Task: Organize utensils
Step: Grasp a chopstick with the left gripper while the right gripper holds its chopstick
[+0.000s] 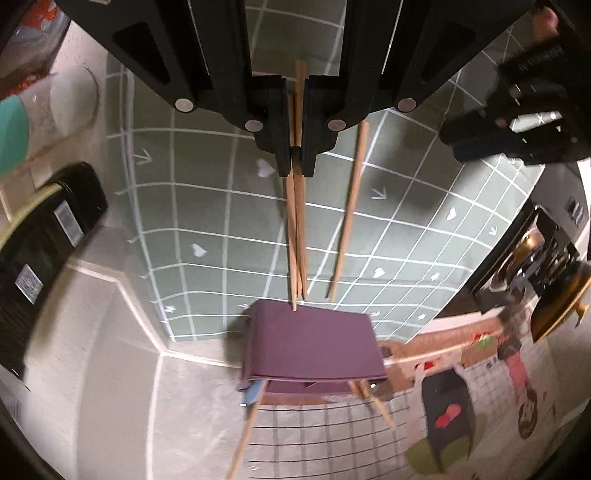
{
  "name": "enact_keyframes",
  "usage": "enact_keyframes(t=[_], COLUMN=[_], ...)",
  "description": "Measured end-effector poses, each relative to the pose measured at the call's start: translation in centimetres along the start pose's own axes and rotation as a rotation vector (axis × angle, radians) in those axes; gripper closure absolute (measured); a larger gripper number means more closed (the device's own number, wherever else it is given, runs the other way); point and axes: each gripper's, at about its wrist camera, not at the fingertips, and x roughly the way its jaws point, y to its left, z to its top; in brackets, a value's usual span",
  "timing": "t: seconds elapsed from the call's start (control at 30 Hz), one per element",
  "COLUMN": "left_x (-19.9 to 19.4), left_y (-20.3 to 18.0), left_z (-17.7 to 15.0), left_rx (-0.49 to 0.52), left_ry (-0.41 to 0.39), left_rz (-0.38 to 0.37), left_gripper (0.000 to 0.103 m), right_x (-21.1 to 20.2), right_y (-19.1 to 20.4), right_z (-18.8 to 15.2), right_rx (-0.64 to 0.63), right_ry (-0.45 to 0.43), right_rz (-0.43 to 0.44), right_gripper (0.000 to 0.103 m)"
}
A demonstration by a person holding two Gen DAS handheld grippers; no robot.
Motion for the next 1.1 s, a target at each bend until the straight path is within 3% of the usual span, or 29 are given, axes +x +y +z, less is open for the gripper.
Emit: enact_keyframes(t=[0.13, 0.23, 0.47, 0.67, 0.83, 1.03, 1.1], left_x=[0.9, 2.0, 4.1, 4.5, 3.3, 1.4, 1.0], left_y=[-2.2, -3.0, -4.1, -3.6, -2.3, 0.2, 1.1], left_z=[0.5, 0.9, 1.6, 1.9, 2.0, 1.8, 1.7], left_rx=[0.063, 0.052, 0.069, 0.074, 0.082, 0.061, 0.021], left_ry=[-0.015, 0.006, 0.028, 0.013, -0.024, -0.061, -0.042], left_rz=[0.027, 0.019, 0.089, 0.11, 0.095, 0.104, 0.071], left_gripper=[0.08, 0.08, 0.08, 0.083, 0.097, 0.1, 0.099], right_x=[-0.4, -0.5, -0.9, -0.8, -0.9, -1.1, -1.2], right_y=[-1.1, -1.5, -2.2, -2.5, -2.3, -1.8, -1.6], right_z=[-0.4, -0.5, -0.5, -0.7, -0.7, -0.6, -0.6], right_rx=[0.044, 0.066, 0.091, 0.099, 0.093, 0.072, 0.069], right_ry=[-0.001, -0.003, -0.017, -0.01, -0.008, -0.009, -0.005], right_rz=[0.004, 0.007, 0.016, 0.019, 0.025, 0.027, 0.033], right_gripper=[0.097, 0.097, 0.097, 0.097, 0.097, 0.097, 0.097])
